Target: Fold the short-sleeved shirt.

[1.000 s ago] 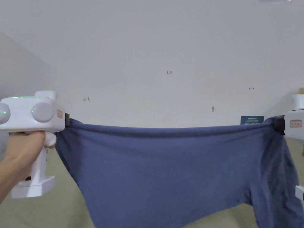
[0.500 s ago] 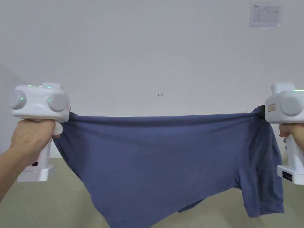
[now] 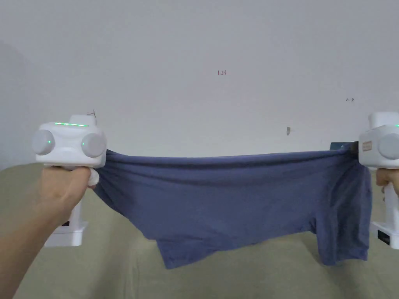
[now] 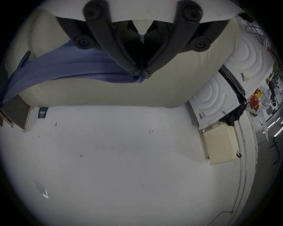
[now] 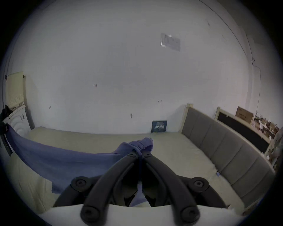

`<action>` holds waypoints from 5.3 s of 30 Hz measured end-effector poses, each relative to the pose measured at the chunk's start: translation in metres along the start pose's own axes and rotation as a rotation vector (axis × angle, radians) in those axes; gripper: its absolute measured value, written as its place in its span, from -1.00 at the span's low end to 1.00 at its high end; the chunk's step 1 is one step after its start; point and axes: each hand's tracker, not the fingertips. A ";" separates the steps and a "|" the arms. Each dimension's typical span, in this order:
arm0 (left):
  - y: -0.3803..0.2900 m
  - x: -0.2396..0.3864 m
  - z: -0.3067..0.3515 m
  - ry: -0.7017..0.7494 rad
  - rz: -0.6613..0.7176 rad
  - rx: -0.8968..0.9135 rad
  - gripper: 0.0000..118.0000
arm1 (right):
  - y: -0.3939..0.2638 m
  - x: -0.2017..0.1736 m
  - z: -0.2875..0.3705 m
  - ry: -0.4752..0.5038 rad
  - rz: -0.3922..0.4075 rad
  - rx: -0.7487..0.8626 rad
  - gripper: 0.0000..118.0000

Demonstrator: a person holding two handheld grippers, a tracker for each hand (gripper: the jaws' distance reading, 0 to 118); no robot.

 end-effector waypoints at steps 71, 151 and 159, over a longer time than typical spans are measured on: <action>-0.377 -0.130 0.235 -0.272 0.063 -0.303 -1.00 | -0.355 -0.119 0.324 0.374 0.063 -0.180 -1.00; -0.109 -0.068 0.274 -0.384 0.039 -0.012 -0.95 | -0.046 0.061 0.340 0.175 0.154 0.161 -0.98; -0.017 -0.049 0.275 -0.301 0.005 0.065 -0.95 | 0.019 0.068 0.351 0.097 0.120 0.243 -0.98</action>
